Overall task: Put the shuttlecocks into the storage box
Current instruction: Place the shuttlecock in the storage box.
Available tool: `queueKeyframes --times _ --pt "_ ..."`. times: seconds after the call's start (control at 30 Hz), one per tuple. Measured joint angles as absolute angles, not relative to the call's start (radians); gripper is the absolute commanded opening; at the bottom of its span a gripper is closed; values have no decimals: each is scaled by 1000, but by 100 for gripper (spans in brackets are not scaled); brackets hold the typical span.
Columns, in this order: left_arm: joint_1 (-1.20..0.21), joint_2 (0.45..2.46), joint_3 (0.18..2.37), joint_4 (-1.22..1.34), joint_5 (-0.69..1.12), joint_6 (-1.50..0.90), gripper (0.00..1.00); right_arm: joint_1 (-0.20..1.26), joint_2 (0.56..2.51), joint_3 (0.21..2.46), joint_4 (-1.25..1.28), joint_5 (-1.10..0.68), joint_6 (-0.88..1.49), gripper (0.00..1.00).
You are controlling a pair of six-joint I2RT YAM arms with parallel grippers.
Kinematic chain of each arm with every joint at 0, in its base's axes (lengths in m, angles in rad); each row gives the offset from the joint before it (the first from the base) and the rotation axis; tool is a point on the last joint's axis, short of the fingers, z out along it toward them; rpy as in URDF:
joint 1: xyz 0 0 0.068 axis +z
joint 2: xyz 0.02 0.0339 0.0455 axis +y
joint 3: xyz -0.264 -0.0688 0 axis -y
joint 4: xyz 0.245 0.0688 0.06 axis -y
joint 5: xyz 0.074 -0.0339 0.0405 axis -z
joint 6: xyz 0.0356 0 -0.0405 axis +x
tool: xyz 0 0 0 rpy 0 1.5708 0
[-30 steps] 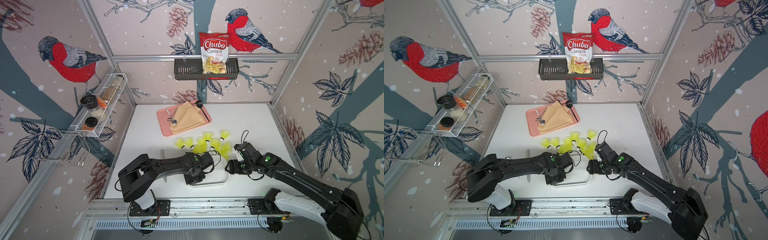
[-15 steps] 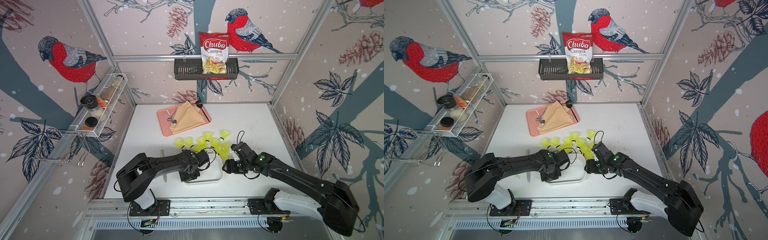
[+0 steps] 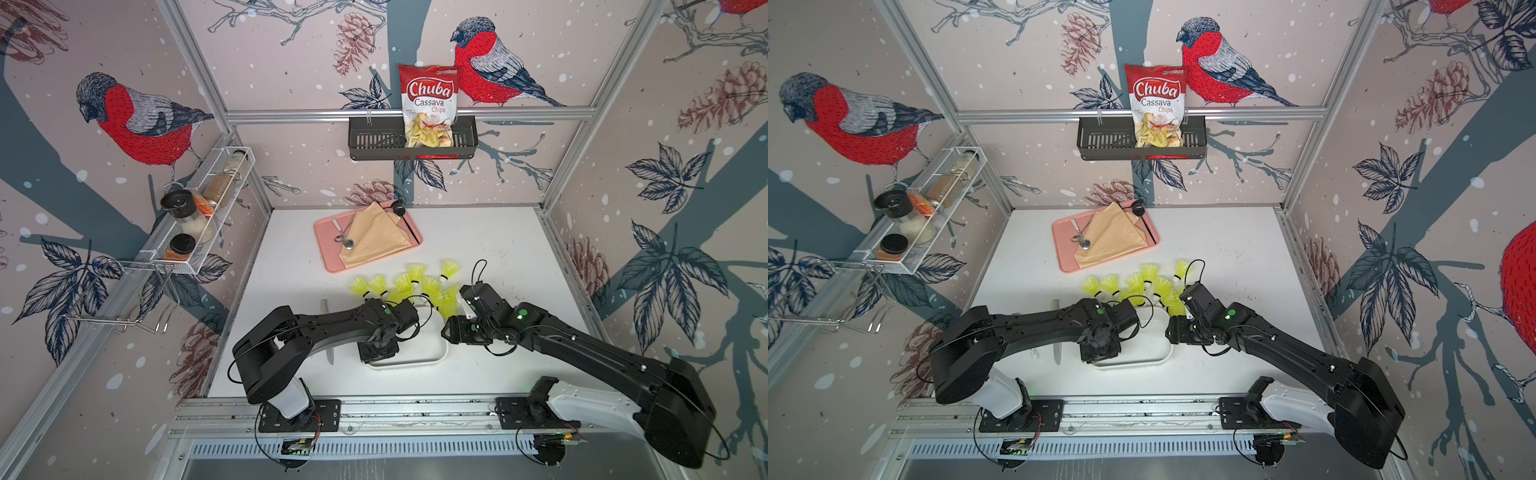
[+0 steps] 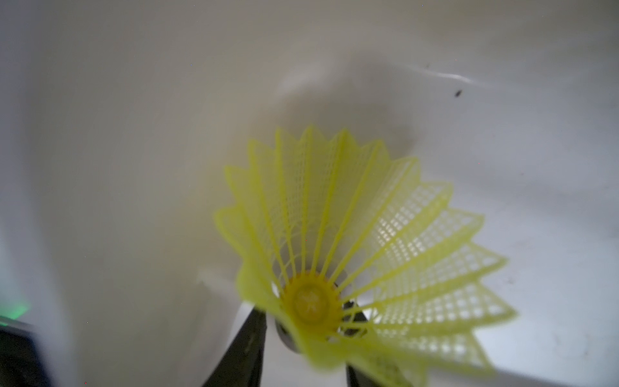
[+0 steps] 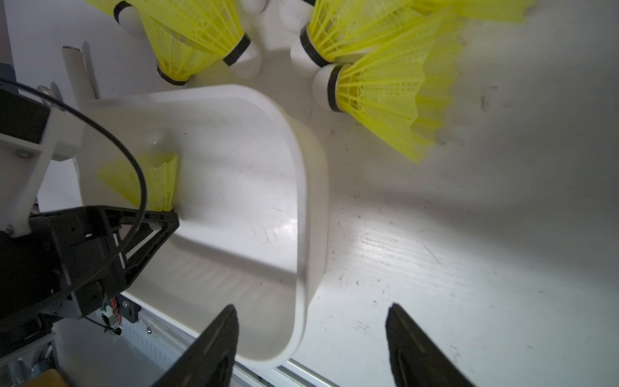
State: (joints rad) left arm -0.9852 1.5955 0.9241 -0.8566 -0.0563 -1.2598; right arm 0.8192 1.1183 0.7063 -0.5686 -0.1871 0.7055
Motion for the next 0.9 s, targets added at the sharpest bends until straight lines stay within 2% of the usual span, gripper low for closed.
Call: queueKeyframes --times 0.9 --pt "-984 1489 985 -936 -106 -1285 45 770 1137 795 -585 -137 733 79"
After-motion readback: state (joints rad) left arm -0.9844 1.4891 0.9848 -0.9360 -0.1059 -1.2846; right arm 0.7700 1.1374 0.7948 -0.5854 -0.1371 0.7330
